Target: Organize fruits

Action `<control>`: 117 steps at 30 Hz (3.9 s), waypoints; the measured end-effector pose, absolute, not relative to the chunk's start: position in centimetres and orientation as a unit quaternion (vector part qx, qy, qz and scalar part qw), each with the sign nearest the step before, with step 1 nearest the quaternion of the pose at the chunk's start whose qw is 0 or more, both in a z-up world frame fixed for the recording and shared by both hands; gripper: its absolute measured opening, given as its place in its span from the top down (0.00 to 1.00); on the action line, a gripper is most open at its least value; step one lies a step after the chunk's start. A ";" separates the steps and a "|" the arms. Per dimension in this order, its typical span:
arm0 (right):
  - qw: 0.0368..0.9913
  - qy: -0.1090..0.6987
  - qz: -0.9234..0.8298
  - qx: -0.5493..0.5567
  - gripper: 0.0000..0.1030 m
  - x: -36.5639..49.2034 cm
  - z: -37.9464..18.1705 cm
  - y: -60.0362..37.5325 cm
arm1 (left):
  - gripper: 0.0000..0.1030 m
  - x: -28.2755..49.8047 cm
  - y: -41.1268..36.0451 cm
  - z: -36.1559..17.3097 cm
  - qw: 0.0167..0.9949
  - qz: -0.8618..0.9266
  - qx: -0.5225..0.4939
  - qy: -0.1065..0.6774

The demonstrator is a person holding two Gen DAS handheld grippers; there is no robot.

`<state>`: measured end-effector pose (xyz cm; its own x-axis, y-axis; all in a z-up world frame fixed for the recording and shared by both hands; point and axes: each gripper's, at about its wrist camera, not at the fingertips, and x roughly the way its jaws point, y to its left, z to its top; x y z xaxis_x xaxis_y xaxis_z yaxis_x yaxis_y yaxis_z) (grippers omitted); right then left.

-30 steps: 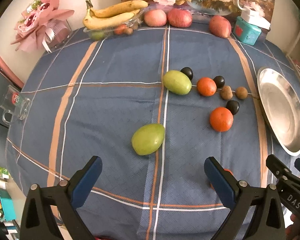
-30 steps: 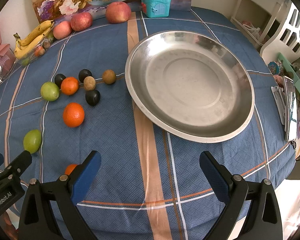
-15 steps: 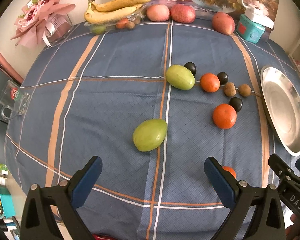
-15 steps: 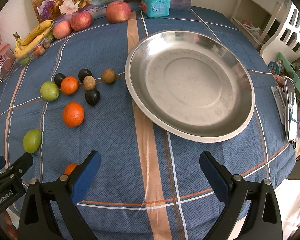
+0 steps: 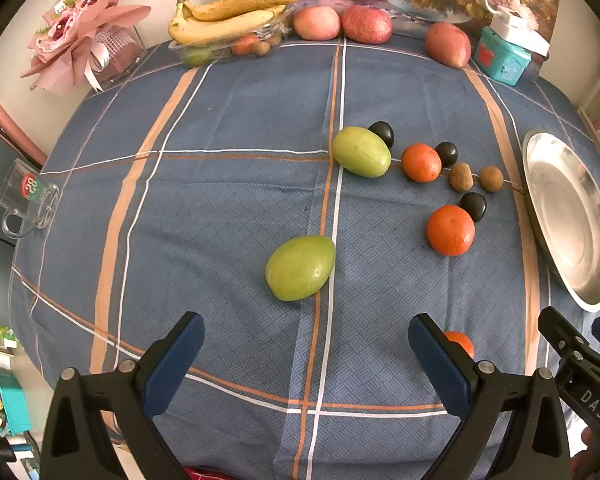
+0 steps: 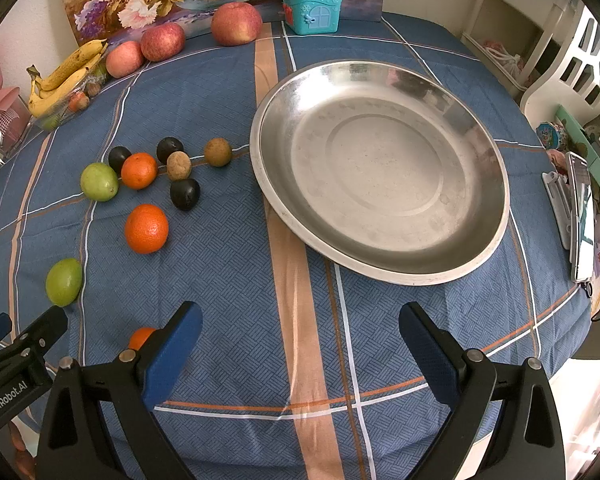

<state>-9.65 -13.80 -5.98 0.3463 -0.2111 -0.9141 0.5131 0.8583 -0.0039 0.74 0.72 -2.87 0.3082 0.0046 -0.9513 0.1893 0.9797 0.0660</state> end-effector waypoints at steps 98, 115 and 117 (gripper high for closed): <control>0.844 0.495 -0.126 0.162 0.64 -5.7 -3.6 -10.2 | 0.90 6.0 3.7 -2.4 0.808 -0.133 -0.060 0.571; 0.839 0.499 -0.128 0.174 0.64 -3.9 -3.1 -10.4 | 0.46 6.8 6.0 -6.2 0.770 -0.085 -0.115 0.622; 0.842 0.497 -0.124 0.172 0.64 -3.4 -2.9 -10.1 | 0.46 7.1 5.6 -6.6 0.776 -0.074 -0.096 0.619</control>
<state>-3.42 -10.13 -2.90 0.4759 -0.0370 -0.8787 0.3794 0.9100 0.1672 7.08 5.58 -6.55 0.2239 -0.2330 -0.9464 -0.0040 0.9708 -0.2399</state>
